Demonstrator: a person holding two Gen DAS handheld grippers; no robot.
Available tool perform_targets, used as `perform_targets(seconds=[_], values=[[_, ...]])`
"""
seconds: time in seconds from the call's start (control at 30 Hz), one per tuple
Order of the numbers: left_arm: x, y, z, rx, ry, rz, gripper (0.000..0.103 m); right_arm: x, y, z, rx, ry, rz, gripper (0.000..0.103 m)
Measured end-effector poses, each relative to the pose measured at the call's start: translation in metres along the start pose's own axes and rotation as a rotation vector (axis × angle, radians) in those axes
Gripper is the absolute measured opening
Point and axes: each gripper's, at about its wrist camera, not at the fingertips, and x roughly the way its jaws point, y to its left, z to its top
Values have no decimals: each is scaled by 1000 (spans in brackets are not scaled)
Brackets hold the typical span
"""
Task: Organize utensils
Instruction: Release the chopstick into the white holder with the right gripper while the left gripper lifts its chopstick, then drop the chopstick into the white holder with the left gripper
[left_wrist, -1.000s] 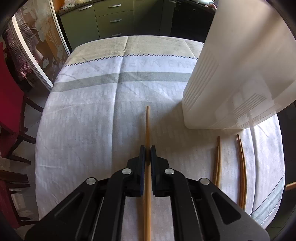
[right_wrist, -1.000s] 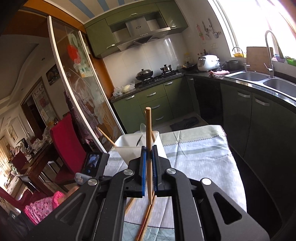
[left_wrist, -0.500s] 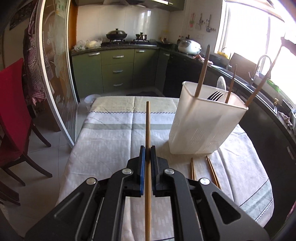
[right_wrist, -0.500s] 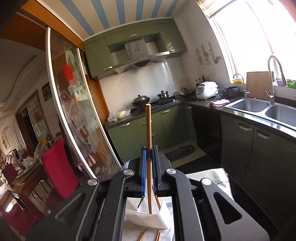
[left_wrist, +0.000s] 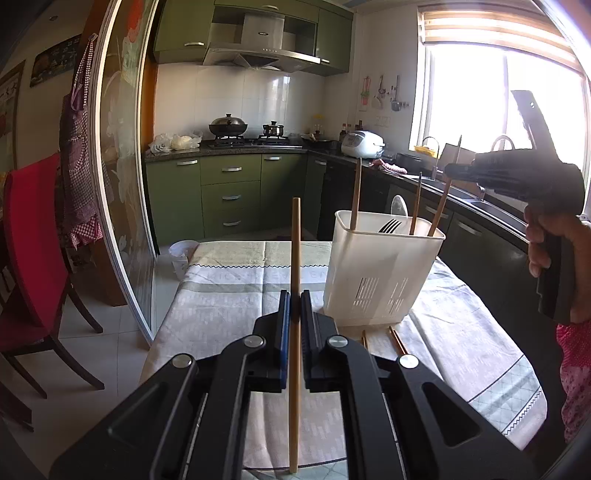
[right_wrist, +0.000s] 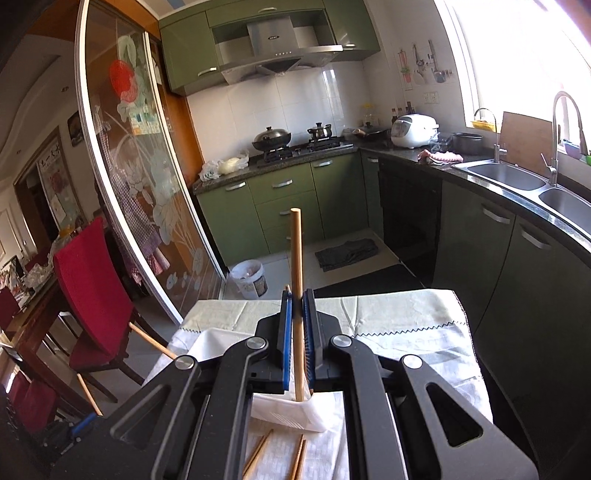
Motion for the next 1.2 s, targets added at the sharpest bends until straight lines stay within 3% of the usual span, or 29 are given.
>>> perform_targets(seconds=[0.07, 0.13, 0.3, 0.37, 0.53, 0.7, 0.93, 1.1, 1.2], values=[[-3, -1, 0, 2, -5, -3, 5, 6, 2, -8, -8, 23, 6, 8], [-6, -1, 1, 1, -10, -7, 5, 8, 4, -13, -16, 27, 3, 21], [-13, -4, 7, 4, -29, -22, 5, -25, -8, -29, 20, -40, 26, 23], [-17, -5, 12, 1, -35, -35, 5, -47, -18, -42, 52, -71, 55, 28], [-25, -16, 34, 6, -58, -78, 5, -100, -46, -97, 107, -103, 87, 31], [-34, -41, 71, 32, -110, -142, 5, -128, -83, -155, 164, -38, 56, 31], [-38, -80, 133, 62, -284, -147, 5, -143, -125, -197, 243, 11, 39, 31], [-21, -101, 157, 84, -424, -92, 5, -151, -131, -200, 270, -17, 72, 31], [2, -106, 163, 73, -444, -68, 5, -153, -128, -199, 258, -16, 92, 31]])
